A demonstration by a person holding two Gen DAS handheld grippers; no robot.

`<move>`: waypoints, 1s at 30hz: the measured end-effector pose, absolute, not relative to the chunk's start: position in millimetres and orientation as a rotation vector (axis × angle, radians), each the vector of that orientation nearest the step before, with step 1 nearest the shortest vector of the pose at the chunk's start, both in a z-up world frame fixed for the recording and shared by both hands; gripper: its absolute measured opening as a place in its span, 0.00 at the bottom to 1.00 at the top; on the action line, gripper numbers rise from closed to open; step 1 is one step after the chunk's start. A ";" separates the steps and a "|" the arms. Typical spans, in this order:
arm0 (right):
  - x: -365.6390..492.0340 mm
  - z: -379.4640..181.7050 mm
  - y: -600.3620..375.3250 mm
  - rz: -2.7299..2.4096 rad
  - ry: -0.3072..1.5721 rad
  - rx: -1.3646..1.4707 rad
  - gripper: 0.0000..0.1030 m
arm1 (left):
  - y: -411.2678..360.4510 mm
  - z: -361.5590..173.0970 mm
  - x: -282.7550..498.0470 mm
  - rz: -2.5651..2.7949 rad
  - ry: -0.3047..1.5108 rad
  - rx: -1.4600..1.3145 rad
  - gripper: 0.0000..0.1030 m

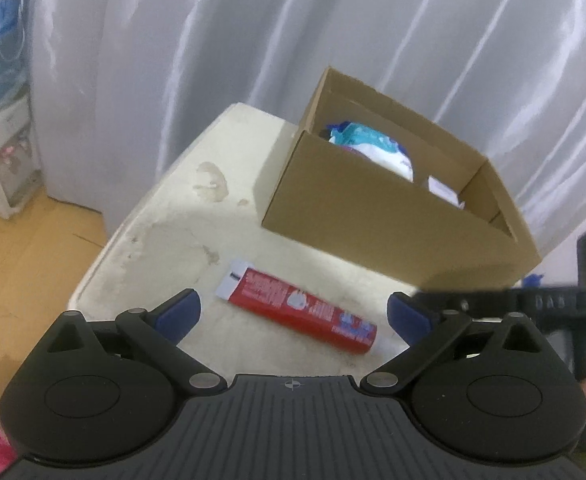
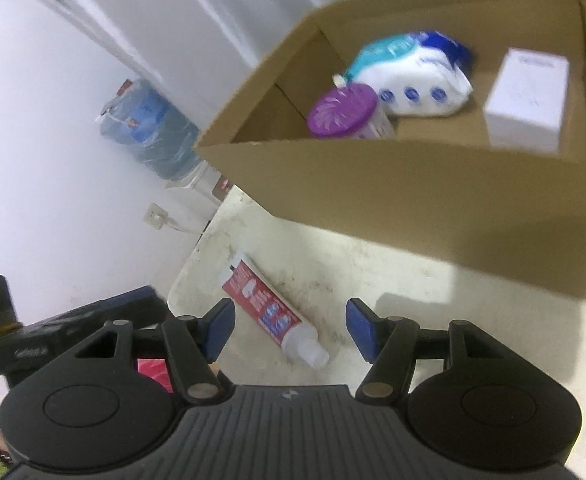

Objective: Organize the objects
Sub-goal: 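Move the right gripper down onto the red toothpaste tube, then close the right gripper on the toothpaste tube's cap end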

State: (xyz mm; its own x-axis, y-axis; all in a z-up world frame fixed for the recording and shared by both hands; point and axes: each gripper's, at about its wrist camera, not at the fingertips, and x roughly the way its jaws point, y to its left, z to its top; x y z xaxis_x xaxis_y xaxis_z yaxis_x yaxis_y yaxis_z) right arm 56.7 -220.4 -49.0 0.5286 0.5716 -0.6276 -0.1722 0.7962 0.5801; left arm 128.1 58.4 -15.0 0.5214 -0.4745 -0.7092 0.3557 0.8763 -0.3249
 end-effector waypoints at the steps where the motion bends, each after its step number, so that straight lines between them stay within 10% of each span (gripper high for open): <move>1: 58.7 -49.7 -217.4 0.468 0.916 0.480 0.63 | 57.2 -16.2 124.6 -0.487 0.901 -0.135 0.97; 30: 88.0 -66.6 -156.3 0.508 0.983 0.198 0.51 | 23.0 -62.4 116.0 -0.550 0.981 -0.109 0.83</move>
